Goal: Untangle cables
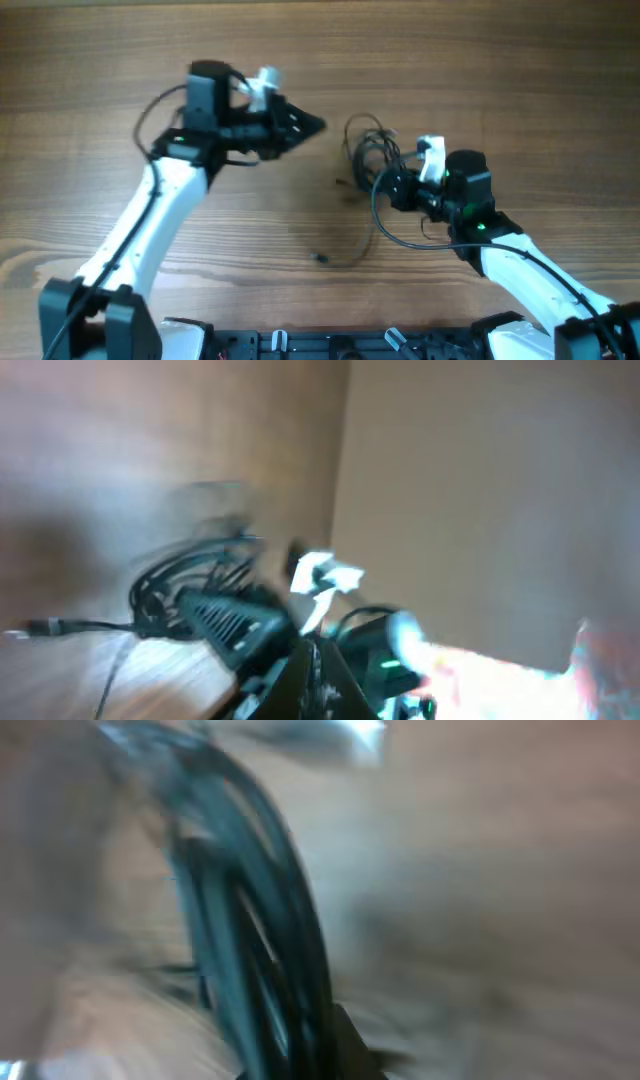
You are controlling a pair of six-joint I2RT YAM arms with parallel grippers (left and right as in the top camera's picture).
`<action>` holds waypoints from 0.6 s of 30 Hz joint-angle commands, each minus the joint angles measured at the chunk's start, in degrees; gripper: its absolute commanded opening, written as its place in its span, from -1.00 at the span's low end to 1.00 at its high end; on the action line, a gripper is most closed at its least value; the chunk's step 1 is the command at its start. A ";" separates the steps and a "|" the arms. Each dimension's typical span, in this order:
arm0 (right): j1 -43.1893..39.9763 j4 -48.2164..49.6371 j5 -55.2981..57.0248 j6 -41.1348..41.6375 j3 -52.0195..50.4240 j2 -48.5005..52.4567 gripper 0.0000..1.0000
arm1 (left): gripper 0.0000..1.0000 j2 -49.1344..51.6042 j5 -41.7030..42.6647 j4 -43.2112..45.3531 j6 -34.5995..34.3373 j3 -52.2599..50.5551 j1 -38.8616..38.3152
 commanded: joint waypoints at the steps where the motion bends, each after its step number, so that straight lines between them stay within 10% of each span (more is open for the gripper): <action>1: -0.26 0.24 3.69 -1.11 -1.16 1.03 -0.91 | -0.70 -2.40 2.64 0.04 0.76 1.77 4.94; 4: -0.26 2.10 2.34 0.15 -1.16 1.03 -0.91 | 0.16 -2.40 -0.66 -4.94 1.01 1.77 4.37; 12: -0.26 11.15 -9.57 -10.78 -1.16 1.03 -0.91 | 0.11 -2.34 -24.26 -12.31 0.92 1.68 -11.82; 15: -0.26 11.02 -10.08 -10.78 -1.16 1.03 -0.91 | 1.00 -1.79 -37.86 -16.41 -1.46 1.68 -17.99; 18: -0.26 11.06 -10.93 -10.23 -1.16 1.03 -0.91 | 1.00 0.00 -41.11 -16.83 -5.77 1.68 -20.83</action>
